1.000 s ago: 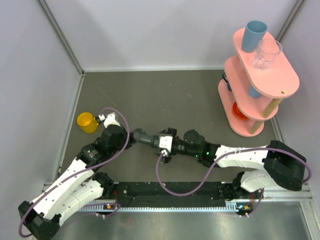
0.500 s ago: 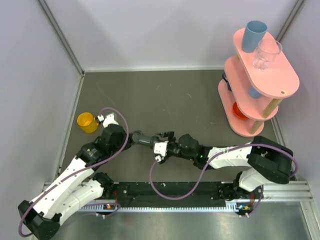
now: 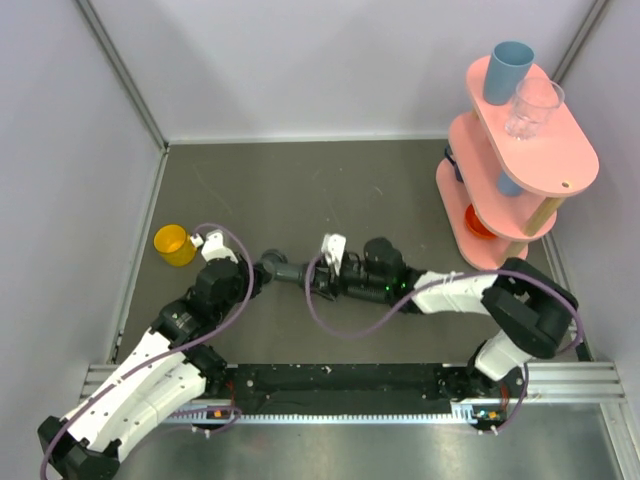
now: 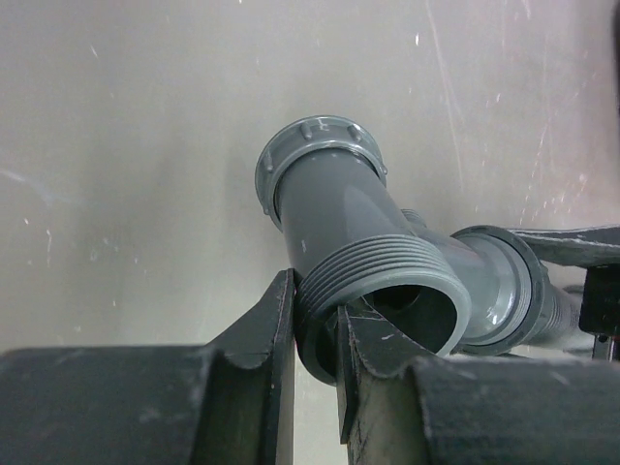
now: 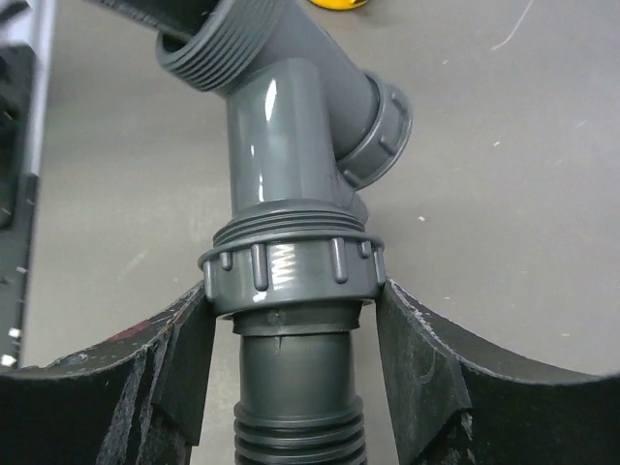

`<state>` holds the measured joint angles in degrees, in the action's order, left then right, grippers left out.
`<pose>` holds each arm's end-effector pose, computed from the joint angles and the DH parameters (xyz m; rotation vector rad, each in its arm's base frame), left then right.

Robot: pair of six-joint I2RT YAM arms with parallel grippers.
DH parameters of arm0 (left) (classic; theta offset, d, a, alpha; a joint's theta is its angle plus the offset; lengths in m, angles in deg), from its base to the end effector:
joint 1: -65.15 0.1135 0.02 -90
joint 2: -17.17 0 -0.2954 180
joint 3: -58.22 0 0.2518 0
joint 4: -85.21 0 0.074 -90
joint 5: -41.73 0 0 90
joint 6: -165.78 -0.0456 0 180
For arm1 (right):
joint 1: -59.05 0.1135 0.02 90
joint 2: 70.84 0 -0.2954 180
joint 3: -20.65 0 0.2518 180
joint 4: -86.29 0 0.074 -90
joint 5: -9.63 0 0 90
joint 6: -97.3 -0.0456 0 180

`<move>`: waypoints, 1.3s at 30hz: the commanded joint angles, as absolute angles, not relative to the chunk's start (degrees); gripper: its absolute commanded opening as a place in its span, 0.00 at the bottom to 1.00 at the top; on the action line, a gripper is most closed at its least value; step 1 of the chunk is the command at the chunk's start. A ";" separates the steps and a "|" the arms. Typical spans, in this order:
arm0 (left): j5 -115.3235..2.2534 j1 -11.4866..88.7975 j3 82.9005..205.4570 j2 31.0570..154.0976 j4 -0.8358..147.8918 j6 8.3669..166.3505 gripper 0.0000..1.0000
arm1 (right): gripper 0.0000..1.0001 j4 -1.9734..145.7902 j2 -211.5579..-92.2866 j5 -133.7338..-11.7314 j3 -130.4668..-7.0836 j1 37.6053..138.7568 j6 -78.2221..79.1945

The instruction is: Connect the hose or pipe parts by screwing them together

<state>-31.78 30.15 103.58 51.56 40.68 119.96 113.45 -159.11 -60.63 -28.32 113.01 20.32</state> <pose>0.1070 -0.0591 0.2632 -0.3410 2.1444 -0.4986 0.1760 0.2680 0.2247 -1.2223 1.3820 0.8139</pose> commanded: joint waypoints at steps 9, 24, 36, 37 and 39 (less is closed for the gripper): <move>-38.16 29.65 99.17 51.18 52.18 115.51 0.00 | 0.68 113.47 -166.02 -51.81 -42.97 102.12 -7.03; -38.60 29.56 99.87 51.19 49.98 115.68 0.00 | 0.73 117.94 -166.20 -54.44 -42.98 100.63 -9.92; -38.96 29.65 100.31 50.75 49.28 115.86 0.00 | 0.57 120.05 -165.94 -56.38 -42.54 100.36 -10.01; -38.87 29.56 100.40 50.75 49.01 115.94 0.00 | 0.56 120.57 -165.85 -56.64 -42.36 100.36 -9.67; -38.87 29.56 100.49 50.83 48.93 115.86 0.00 | 0.40 121.28 -165.76 -57.34 -41.66 100.28 -9.49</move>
